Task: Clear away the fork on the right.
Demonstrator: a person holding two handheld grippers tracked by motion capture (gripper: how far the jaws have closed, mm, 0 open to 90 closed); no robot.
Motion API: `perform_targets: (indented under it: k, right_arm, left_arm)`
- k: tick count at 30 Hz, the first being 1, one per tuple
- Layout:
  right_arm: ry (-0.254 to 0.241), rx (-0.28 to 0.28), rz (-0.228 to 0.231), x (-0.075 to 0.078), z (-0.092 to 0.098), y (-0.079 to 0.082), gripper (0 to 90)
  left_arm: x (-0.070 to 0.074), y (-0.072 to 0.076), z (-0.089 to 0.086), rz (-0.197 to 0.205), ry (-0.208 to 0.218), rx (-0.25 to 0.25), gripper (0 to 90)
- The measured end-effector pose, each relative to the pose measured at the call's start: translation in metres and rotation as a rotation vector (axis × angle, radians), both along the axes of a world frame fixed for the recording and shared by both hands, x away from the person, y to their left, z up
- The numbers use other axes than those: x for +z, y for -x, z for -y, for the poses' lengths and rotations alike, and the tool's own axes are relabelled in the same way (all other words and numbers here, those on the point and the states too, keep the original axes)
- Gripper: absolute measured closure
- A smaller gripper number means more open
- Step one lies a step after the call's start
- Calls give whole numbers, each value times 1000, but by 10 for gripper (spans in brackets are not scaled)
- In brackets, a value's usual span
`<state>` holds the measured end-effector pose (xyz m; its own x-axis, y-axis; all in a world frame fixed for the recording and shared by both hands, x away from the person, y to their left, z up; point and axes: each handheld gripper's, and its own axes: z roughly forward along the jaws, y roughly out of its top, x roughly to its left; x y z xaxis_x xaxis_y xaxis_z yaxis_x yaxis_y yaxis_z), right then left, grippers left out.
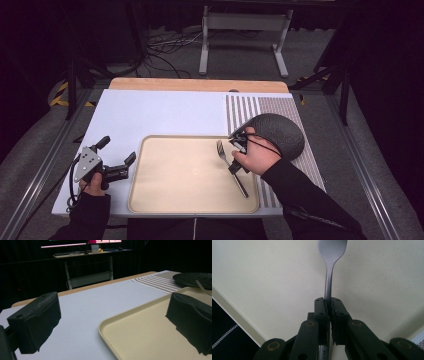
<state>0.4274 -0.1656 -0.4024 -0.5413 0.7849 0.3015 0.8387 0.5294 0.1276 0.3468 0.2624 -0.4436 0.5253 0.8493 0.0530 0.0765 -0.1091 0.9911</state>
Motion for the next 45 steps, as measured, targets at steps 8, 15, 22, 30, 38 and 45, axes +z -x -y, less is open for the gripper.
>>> perform_targets:
  k: [8, 15, 22, 30, 38, 45]
  right_arm:
    - [24, -46, -36, -8, -1, -2, 844]
    - [28, -71, -43, -12, -1, -3, 843]
    - [26, -82, -48, -14, 0, -4, 834]
    - [5, -82, -18, -7, 2, -4, 797]
    - [-45, -53, 24, 3, 2, -2, 712]
    - [-172, 14, 145, 12, -4, 1, 436]
  left_arm:
    - [0, 0, 0, 1, 2, -1, 2]
    - [0, 0, 0, 2, 2, -1, 2]
    - [0, 0, 0, 2, 3, -1, 2]
    - [0, 0, 0, 5, 3, 3, 2]
    - [0, 0, 0, 1, 2, 2, 2]
    - [0, 0, 0, 3, 4, 2, 2]
